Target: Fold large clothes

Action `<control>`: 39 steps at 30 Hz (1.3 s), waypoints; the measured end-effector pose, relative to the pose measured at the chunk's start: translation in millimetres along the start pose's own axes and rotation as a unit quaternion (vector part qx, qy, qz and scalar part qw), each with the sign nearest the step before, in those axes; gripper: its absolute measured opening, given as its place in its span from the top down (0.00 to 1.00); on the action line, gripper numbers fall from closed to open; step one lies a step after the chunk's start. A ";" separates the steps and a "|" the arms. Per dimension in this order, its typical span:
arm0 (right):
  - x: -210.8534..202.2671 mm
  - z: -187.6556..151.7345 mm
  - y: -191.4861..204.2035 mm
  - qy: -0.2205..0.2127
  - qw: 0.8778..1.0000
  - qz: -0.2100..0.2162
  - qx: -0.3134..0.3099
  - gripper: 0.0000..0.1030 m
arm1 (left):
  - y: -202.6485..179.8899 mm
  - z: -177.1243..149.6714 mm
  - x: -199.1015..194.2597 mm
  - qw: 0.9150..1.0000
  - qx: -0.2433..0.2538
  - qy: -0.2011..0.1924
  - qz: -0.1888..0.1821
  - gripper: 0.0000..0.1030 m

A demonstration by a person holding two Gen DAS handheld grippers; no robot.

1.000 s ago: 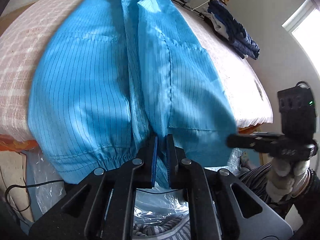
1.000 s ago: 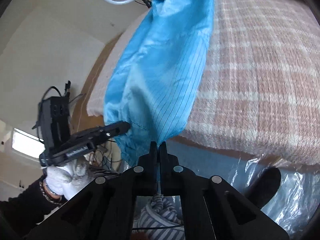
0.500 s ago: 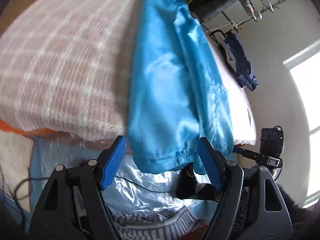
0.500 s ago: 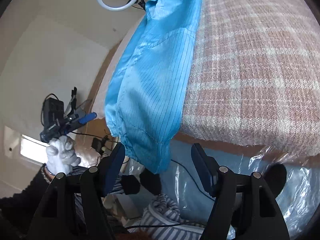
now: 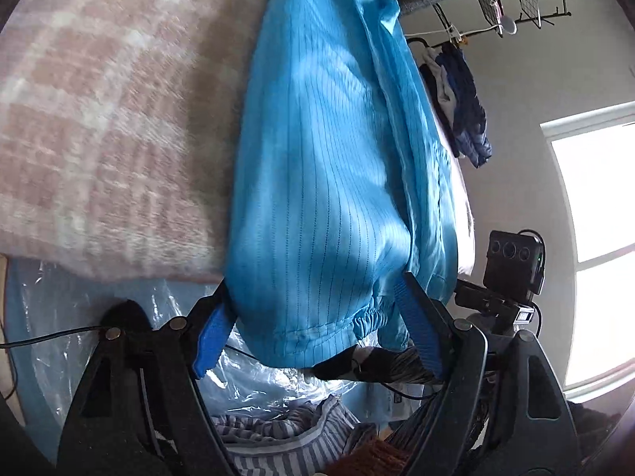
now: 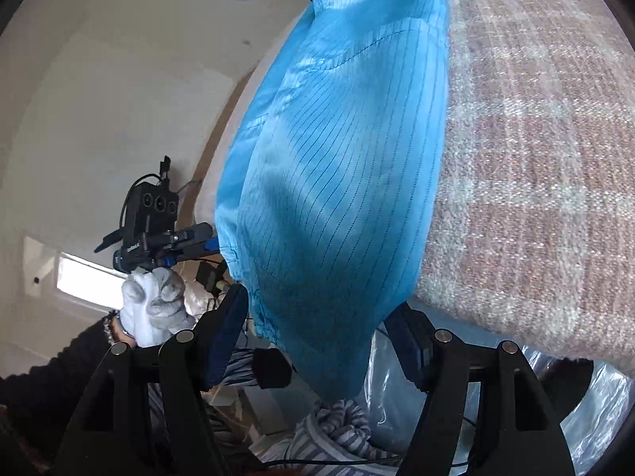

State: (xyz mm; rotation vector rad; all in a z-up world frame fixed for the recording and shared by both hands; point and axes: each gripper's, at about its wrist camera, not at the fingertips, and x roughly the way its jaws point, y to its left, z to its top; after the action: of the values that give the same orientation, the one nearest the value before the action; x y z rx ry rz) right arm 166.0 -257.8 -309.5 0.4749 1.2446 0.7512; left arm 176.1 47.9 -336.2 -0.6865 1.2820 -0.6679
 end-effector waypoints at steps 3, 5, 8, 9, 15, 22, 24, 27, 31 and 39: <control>6.3 -3.9 -0.3 0.010 1.000 0.003 -0.009 0.36 | 1.7 -0.1 14.1 1.000 -0.008 0.013 -0.008 0.23; 12.1 -2.2 1.6 0.014 1.000 0.012 -0.005 0.42 | -0.5 -0.5 18.9 1.000 -0.005 0.019 -0.006 0.23; 15.7 2.7 0.2 0.021 0.999 0.031 -0.002 0.50 | -11.2 -3.2 22.4 0.999 0.013 0.033 -0.017 0.28; 17.4 3.1 -0.3 0.024 0.999 0.035 -0.005 0.51 | -15.3 -4.9 21.3 0.999 0.021 0.036 -0.022 0.28; 23.5 2.9 -2.3 0.029 0.997 0.071 0.014 0.87 | -27.2 -8.7 7.8 0.998 0.019 0.032 -0.041 0.84; 6.0 9.1 11.4 -0.009 0.994 0.110 0.016 0.93 | -71.2 -3.2 -26.9 0.995 0.067 -0.030 -0.061 0.92; 1.4 11.5 10.0 -0.022 0.992 0.123 0.030 0.93 | -77.8 2.3 -32.1 0.995 0.061 -0.043 -0.071 0.92; -6.0 17.8 15.2 -0.041 0.990 0.128 0.037 0.93 | -85.1 12.9 -39.8 0.994 0.060 -0.058 -0.074 0.93; -16.8 31.0 22.2 -0.060 0.990 0.122 0.038 0.93 | -97.9 29.8 -45.5 0.992 0.071 -0.080 -0.069 0.93; -27.6 89.9 32.7 -0.081 0.995 0.060 0.021 0.93 | -123.4 87.1 -44.8 0.988 0.092 -0.116 -0.046 0.93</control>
State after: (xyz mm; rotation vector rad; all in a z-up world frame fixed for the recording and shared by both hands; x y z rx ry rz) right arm 240.4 -249.4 -243.9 0.6368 1.0887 0.7740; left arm 246.9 12.0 -200.2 -0.6533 0.9654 -0.7493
